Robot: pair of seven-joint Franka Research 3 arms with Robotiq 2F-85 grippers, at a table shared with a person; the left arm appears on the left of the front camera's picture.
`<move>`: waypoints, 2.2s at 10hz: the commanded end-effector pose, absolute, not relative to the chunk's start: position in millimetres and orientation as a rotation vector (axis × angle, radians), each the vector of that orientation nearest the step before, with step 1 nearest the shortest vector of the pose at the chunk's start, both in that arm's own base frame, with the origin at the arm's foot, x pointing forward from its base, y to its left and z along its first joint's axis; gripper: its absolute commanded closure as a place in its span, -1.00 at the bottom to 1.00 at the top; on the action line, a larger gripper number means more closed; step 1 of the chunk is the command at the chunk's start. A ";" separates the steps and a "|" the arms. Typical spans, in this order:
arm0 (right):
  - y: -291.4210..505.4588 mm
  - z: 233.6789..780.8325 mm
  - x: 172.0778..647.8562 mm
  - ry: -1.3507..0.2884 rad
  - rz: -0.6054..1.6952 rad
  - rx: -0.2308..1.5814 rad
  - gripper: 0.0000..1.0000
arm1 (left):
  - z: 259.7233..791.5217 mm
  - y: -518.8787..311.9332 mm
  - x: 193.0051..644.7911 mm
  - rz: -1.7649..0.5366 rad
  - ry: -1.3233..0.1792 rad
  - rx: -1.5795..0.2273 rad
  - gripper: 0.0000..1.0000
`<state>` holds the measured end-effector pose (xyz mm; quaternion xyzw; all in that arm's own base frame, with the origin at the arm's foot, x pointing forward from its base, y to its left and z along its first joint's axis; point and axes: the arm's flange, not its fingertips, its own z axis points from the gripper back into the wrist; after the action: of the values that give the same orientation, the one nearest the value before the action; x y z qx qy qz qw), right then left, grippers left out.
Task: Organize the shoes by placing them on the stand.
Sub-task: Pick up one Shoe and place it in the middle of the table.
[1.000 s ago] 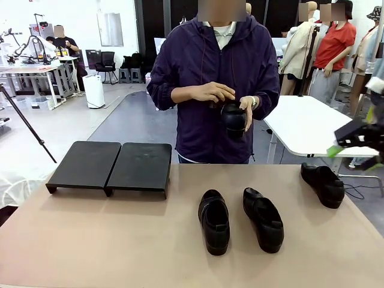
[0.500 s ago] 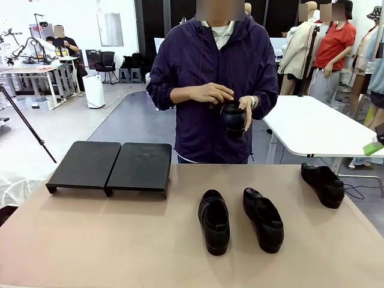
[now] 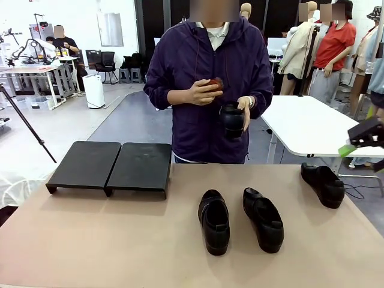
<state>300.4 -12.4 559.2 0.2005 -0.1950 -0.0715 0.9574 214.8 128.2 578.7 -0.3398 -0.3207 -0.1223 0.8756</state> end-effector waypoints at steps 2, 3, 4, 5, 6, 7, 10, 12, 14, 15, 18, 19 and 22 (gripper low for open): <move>27.5 537.6 351.1 -0.339 -0.022 0.406 -1.00 | 578.9 127.4 215.2 -0.267 -0.683 -0.721 -1.00; 41.2 534.9 354.8 -0.327 0.006 0.402 -1.00 | 578.9 127.4 215.2 -0.267 -0.683 -0.721 -1.00; 46.6 534.6 356.6 -0.319 0.016 0.404 -1.00 | 578.9 127.4 215.2 -0.267 -0.683 -0.721 -1.00; 42.9 534.8 356.5 -0.314 0.003 0.410 -1.00 | 578.9 127.4 215.2 -0.267 -0.683 -0.721 -1.00; 37.5 535.1 355.9 -0.311 -0.008 0.419 -1.00 | 578.9 127.4 215.2 -0.267 -0.683 -0.721 -1.00; 28.4 538.2 352.5 -0.306 -0.012 0.432 -1.00 | 578.9 127.4 215.2 -0.267 -0.683 -0.721 -1.00; -46.2 569.4 310.7 -0.322 -0.108 0.413 -1.00 | 578.9 127.4 215.2 -0.267 -0.683 -0.721 -1.00; -129.3 606.4 255.7 -0.219 -0.077 0.332 -1.00 | 578.9 127.4 215.2 -0.267 -0.683 -0.721 -1.00; -184.3 622.8 219.9 -0.178 -0.098 0.325 -1.00 | 578.9 127.4 215.2 -0.267 -0.683 -0.721 -1.00; -200.5 622.0 205.2 -0.125 -0.095 0.305 -1.00 | 578.9 127.4 215.2 -0.267 -0.683 -0.721 -1.00; -228.1 621.0 173.2 -0.099 -0.051 0.344 -1.00 | 578.9 127.4 215.2 -0.267 -0.683 -0.721 -1.00; -223.7 617.5 178.7 -0.096 -0.051 0.353 -1.00 | 578.9 127.4 215.2 -0.267 -0.683 -0.721 -1.00; -185.9 612.6 206.6 -0.081 -0.005 0.314 -1.00 | 578.9 127.4 215.2 -0.267 -0.683 -0.721 -1.00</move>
<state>194.9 -199.4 614.1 0.1626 -0.0378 -0.0130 0.9859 215.0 128.3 578.8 -0.3394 -0.3205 -0.1225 0.8758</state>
